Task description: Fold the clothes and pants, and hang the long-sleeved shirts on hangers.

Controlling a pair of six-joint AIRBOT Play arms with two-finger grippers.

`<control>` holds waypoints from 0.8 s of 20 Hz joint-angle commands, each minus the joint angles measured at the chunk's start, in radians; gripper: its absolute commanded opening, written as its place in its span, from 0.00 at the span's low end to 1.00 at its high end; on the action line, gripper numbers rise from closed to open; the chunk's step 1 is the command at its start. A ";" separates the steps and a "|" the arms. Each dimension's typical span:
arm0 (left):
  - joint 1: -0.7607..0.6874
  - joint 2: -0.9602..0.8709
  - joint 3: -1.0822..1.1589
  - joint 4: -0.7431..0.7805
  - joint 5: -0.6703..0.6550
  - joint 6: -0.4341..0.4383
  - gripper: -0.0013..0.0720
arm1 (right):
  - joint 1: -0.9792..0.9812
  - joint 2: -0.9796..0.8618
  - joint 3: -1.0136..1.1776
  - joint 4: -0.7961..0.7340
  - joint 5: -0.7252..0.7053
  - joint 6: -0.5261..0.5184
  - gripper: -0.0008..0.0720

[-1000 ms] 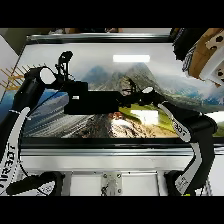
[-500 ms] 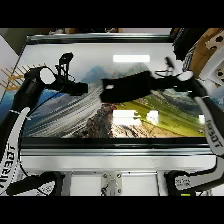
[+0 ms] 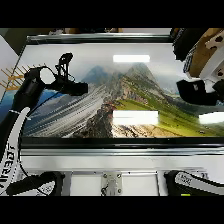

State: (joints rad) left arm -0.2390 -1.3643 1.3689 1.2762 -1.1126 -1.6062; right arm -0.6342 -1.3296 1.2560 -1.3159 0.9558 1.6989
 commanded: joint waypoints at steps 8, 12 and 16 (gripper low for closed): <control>-0.002 0.000 0.000 -0.022 -0.015 -0.006 0.02 | -0.046 0.195 -0.334 -0.166 0.042 0.108 0.03; -0.002 0.000 0.000 -0.021 -0.026 -0.006 0.02 | -0.051 0.225 -0.333 -0.241 0.103 0.104 0.73; -0.002 0.000 0.000 -0.021 -0.037 -0.006 0.02 | -0.074 0.286 -0.302 -0.219 0.208 0.029 0.78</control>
State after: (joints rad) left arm -0.2409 -1.3643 1.3689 1.2545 -1.1412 -1.6138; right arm -0.6983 -1.0870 0.9386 -1.5322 1.0901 1.7863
